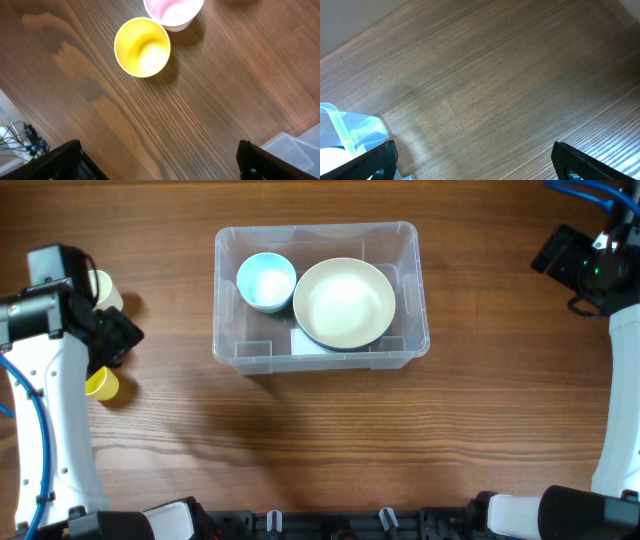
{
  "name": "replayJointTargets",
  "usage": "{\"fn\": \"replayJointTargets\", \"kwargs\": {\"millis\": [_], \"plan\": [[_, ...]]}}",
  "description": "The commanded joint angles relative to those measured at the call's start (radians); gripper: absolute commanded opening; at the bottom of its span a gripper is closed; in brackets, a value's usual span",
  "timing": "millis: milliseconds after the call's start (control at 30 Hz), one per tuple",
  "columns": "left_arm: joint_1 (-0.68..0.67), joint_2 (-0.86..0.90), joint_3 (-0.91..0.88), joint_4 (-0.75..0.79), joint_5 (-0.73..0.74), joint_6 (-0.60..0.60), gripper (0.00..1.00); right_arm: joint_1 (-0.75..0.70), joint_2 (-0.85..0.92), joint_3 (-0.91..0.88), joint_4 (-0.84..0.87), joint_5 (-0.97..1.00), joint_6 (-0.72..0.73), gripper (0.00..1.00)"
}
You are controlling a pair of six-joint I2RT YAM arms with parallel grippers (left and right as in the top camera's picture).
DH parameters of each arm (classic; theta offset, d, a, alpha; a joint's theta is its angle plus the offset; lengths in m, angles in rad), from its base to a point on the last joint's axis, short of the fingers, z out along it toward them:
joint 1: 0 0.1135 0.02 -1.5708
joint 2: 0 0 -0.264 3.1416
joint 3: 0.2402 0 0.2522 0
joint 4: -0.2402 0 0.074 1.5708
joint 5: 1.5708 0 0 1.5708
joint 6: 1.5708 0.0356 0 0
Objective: Pack container
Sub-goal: 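Reach the left gripper toward the yellow and pink cups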
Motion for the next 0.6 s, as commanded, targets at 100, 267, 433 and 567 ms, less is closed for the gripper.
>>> {"fn": "replayJointTargets", "kwargs": {"millis": [100, 267, 433, 567], "plan": [[0.126, -0.008, -0.119, 0.127, 0.141, 0.187, 1.00, -0.001, 0.003, -0.002, 0.003, -0.006, 0.007, 1.00], [0.152, -0.007, -0.270, 0.321, 0.146, 0.223, 1.00, -0.001, 0.003, -0.002, 0.003, -0.006, 0.007, 1.00], [0.152, -0.002, -0.392, 0.531, 0.144, 0.271, 1.00, -0.001, 0.003, -0.002, 0.003, -0.006, 0.008, 1.00], [0.152, 0.008, -0.406, 0.611, 0.144, 0.309, 0.99, -0.001, 0.003, -0.002, 0.003, -0.006, 0.007, 1.00]]}}
